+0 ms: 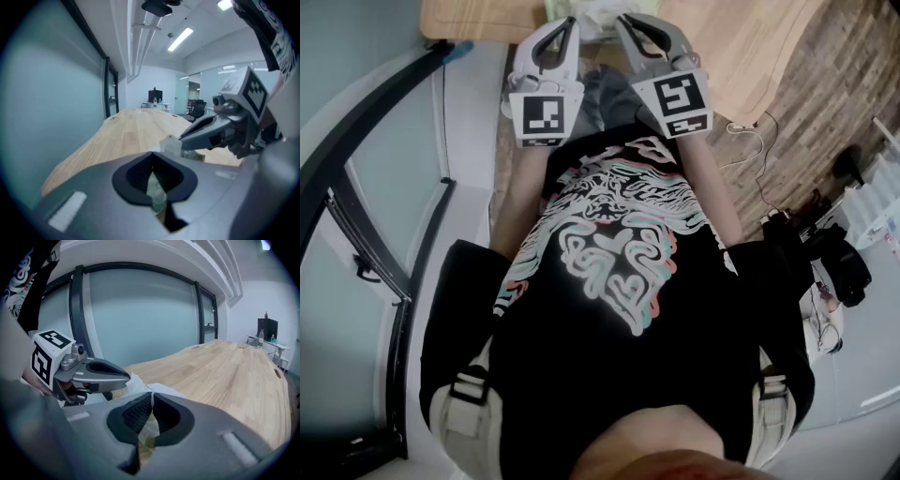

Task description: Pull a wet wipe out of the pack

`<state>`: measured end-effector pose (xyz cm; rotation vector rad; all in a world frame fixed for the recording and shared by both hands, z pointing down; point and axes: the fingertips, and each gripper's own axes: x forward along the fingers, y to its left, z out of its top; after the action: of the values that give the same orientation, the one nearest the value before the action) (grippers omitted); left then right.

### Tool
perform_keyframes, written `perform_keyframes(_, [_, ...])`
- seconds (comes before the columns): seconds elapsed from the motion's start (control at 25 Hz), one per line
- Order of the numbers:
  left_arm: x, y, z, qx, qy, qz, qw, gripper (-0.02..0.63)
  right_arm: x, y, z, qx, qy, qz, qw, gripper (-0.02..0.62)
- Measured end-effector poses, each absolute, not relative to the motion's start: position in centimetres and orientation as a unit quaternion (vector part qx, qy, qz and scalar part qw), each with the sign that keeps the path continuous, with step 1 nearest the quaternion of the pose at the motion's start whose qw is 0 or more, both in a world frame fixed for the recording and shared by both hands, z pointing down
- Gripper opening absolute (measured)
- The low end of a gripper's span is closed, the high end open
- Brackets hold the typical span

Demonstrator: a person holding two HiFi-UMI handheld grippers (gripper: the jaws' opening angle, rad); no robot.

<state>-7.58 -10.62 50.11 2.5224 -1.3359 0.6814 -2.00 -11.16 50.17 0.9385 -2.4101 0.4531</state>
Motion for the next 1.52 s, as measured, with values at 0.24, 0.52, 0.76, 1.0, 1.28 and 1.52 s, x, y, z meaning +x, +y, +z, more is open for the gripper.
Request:
perform_keyframes(0.24, [-7.7, -10.5, 49.7, 0.855, -0.455, 0.227, 0.102, -0.009, -1.7, -11.0, 49.7, 0.348, -0.886, 0.164, 0.258, 0.009])
perform_keyframes(0.52, [-7.5, -10.5, 49.4, 0.858, -0.450, 0.225, 0.099, -0.009, -1.6, -10.7, 49.3, 0.354, -0.883, 0.166, 0.259, 0.009])
perform_keyframes(0.76, [-7.4, -10.4, 49.1, 0.859, -0.450, 0.225, 0.095, -0.009, -1.0, -10.6, 49.0, 0.361, -0.881, 0.166, 0.259, 0.009])
perform_keyframes(1.0, [-7.1, -10.4, 48.9, 0.861, -0.445, 0.231, 0.081, -0.009, -0.3, -10.6, 49.0, 0.370, -0.877, 0.168, 0.258, 0.009])
perform_keyframes(1.28, [-7.4, -10.2, 48.7, 0.861, -0.446, 0.230, 0.080, -0.009, -0.1, -10.5, 48.8, 0.376, -0.874, 0.167, 0.258, 0.009])
perform_keyframes(1.52, [-7.7, -10.1, 48.3, 0.861, -0.448, 0.227, 0.077, -0.009, 0.0, -10.5, 48.4, 0.381, -0.873, 0.164, 0.258, 0.009])
